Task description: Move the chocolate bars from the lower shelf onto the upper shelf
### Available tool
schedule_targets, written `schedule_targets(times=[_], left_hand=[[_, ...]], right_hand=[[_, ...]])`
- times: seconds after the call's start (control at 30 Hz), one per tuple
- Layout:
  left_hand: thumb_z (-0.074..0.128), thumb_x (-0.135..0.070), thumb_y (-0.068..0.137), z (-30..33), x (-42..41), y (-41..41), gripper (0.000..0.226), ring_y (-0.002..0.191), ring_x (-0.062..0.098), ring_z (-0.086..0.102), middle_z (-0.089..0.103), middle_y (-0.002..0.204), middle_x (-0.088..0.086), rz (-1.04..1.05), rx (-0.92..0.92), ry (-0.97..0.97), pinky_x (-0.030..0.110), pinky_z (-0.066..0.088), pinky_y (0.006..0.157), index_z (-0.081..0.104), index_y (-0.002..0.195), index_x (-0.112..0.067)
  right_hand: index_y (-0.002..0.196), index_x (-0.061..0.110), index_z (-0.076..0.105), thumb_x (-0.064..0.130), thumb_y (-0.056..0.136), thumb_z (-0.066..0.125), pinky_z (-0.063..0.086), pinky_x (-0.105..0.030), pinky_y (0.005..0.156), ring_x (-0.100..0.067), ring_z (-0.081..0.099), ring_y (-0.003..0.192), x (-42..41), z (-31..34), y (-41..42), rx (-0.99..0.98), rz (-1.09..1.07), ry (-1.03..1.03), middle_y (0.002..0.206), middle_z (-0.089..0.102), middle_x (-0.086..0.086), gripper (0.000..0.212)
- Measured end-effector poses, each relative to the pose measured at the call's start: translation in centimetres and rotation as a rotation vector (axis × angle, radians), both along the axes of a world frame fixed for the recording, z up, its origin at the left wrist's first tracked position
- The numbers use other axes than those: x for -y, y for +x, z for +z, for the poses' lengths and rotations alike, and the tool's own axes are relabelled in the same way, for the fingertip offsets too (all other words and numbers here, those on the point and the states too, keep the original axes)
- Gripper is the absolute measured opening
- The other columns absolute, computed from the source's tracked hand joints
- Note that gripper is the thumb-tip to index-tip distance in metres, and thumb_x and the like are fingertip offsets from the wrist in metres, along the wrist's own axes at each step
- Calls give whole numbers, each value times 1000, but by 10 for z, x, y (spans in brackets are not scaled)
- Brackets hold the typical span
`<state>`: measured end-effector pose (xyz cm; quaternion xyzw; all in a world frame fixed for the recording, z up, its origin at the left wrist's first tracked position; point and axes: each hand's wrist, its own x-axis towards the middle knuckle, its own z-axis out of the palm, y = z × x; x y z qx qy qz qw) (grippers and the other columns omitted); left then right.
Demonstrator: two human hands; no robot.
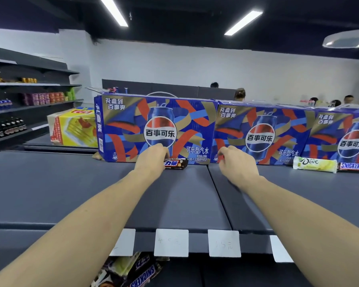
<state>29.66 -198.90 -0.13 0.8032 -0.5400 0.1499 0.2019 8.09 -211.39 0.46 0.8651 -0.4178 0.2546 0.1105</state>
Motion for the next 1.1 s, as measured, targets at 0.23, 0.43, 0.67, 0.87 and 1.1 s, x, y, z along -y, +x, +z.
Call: schedule_targets(times=[0.23, 0.43, 0.67, 0.87, 1.1], left_hand=[[72, -12, 83, -6, 8, 11, 29, 95, 19, 55, 60, 106, 0, 2, 100, -48, 31, 49, 69, 67, 110, -23], [70, -16, 86, -6, 8, 12, 33, 101, 19, 52, 57, 111, 0, -15, 143, -22, 30, 46, 73, 65, 118, -24], [71, -18, 85, -1, -4, 12, 39, 106, 20, 51, 55, 115, 0, -19, 123, -20, 30, 44, 73, 61, 123, -23], [72, -19, 84, 0, -29, 19, 48, 112, 22, 50, 55, 121, 2, 79, 116, 1, 34, 47, 81, 55, 129, -21], [68, -18, 88, -5, -67, 26, 38, 107, 25, 53, 56, 116, 6, 173, 27, -4, 35, 47, 79, 57, 124, -15]], right_hand=[[122, 21, 57, 18, 96, 44, 51, -35, 68, -27, 63, 90, 7, 1, 7, 4, -20, -1, 113, 60, -2, 29], [124, 21, 56, 19, 97, 44, 46, -34, 66, -27, 64, 93, 10, -3, 11, 9, -19, 0, 116, 61, -2, 29], [125, 19, 56, 19, 97, 45, 46, -34, 70, -28, 63, 97, 4, -3, 16, -8, -16, 2, 116, 60, -4, 30], [118, 17, 58, 17, 94, 46, 50, -36, 70, -30, 62, 95, -16, -5, 23, -9, 10, 16, 111, 62, -5, 26], [111, 18, 60, 13, 91, 46, 46, -33, 64, -28, 61, 86, -55, -8, 33, 2, 37, 7, 103, 63, -2, 24]])
